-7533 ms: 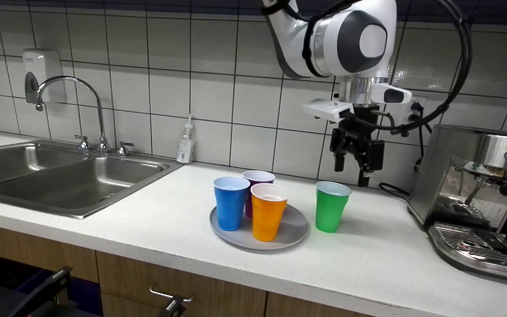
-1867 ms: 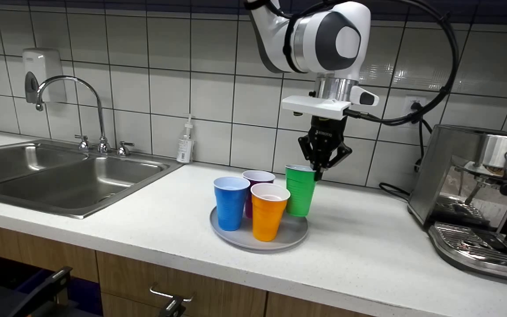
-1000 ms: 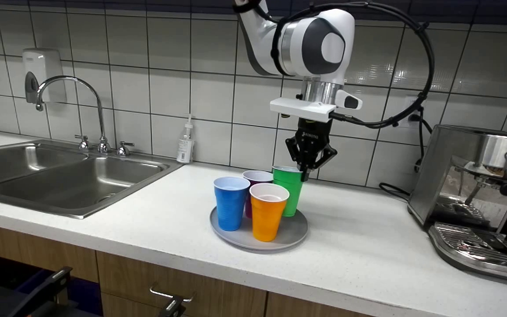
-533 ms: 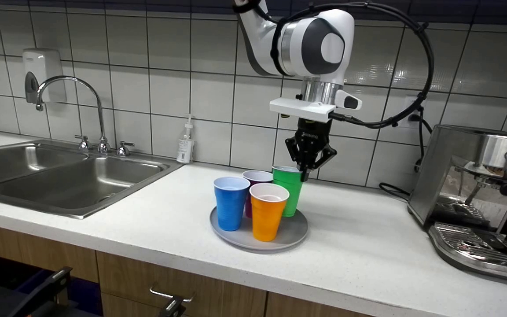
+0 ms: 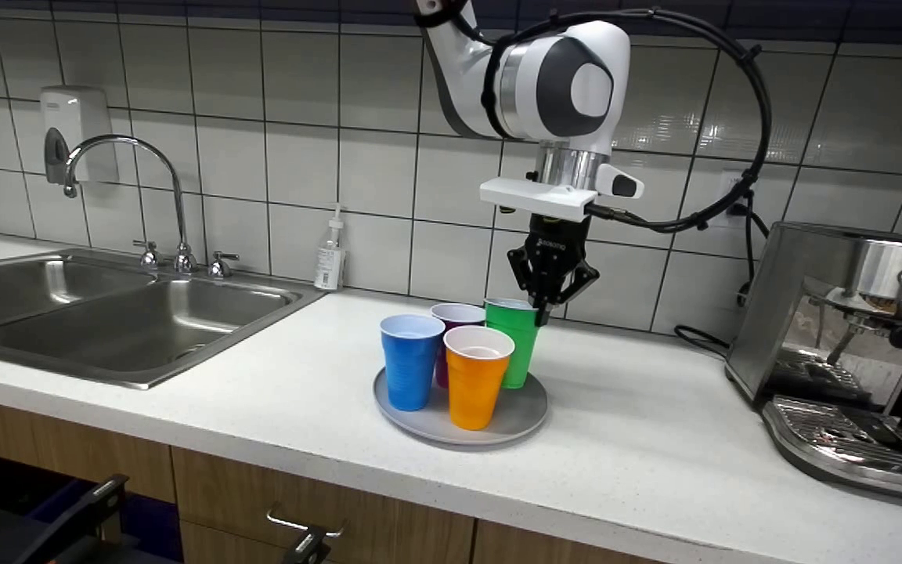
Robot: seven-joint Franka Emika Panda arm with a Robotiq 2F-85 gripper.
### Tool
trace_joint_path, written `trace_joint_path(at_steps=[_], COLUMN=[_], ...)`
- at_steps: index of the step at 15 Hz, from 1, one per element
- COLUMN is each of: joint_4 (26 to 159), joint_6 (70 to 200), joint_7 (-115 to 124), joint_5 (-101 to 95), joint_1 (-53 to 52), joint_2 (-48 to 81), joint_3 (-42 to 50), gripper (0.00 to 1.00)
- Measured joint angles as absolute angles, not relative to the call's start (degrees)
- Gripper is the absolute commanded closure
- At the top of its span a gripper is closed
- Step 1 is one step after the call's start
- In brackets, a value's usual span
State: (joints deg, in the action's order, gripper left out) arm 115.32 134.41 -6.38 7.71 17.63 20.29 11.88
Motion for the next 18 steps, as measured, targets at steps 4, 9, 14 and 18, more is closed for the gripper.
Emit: trace_joint_path(at_steps=[4,9,14,18], joint_4=[115.3,115.3,115.3,115.3], joint_6=[134.7,134.9,134.9,134.9], joint_7=[-6.4,-6.4,-6.4,-6.4], joint_5=[7.7,7.7,7.7,7.7], joint_1=[17.7,17.9,18.1,18.3], joint_2=[20.7,21.2,21.2,21.3], joint_3=[11.9,11.9,11.9,12.0], gripper=[0.99,0.99,0.99,0.99])
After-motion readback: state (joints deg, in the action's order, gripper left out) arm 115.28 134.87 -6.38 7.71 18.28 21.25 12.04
